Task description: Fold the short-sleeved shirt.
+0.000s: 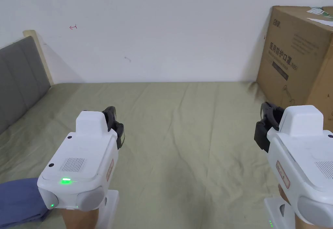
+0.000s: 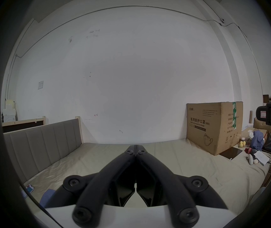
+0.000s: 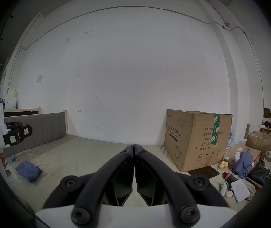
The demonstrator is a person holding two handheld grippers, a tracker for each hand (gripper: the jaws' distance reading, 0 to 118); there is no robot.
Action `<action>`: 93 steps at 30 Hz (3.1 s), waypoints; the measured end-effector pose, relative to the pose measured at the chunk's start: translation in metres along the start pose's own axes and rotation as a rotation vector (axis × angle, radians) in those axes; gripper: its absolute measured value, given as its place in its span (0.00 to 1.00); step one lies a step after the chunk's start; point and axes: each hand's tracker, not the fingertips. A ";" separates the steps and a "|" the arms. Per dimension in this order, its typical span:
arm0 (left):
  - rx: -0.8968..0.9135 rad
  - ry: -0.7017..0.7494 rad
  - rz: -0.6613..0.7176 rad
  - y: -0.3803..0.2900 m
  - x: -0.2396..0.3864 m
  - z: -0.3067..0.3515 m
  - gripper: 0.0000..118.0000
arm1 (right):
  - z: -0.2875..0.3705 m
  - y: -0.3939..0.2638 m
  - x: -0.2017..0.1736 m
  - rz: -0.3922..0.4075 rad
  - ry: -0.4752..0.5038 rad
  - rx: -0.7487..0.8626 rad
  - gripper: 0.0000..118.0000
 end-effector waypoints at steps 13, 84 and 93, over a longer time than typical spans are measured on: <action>0.028 0.083 0.028 -0.003 -0.003 0.004 1.00 | 0.001 -0.001 0.002 -0.041 -0.024 0.009 0.89; 0.056 0.073 0.009 0.003 -0.008 0.006 1.00 | -0.002 0.004 -0.005 -0.039 -0.033 -0.009 1.00; 0.066 0.070 0.038 0.007 -0.010 0.007 1.00 | -0.015 0.027 -0.004 -0.211 -0.146 -0.412 1.00</action>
